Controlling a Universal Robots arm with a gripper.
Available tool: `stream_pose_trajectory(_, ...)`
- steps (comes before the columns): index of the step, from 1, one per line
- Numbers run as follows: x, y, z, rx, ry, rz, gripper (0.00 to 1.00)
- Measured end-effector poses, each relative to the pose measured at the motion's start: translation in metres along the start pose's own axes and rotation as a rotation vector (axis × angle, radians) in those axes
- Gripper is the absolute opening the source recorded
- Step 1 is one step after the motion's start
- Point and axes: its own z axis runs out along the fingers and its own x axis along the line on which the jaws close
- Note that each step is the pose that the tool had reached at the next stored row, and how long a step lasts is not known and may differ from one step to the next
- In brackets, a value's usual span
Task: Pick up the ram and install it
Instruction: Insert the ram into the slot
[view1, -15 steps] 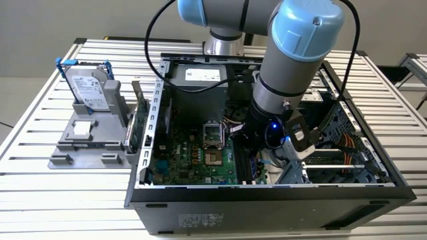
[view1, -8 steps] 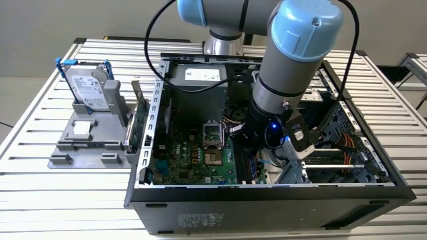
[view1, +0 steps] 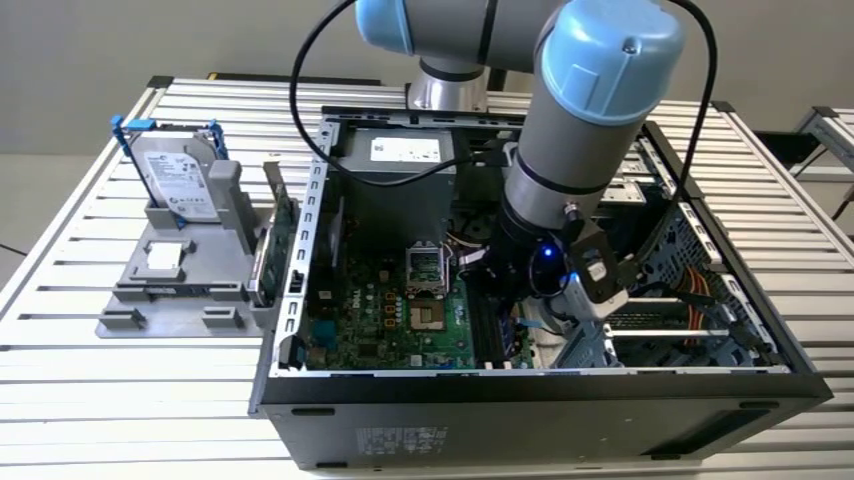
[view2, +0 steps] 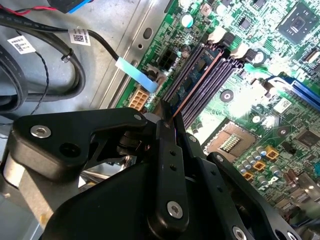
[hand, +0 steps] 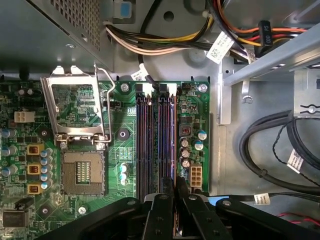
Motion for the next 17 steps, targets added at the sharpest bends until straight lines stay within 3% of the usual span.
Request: stream_pose_trajectory(17,0.0000,0.0000,0.0020,0.0008,0.0000,-0.001,0.00)
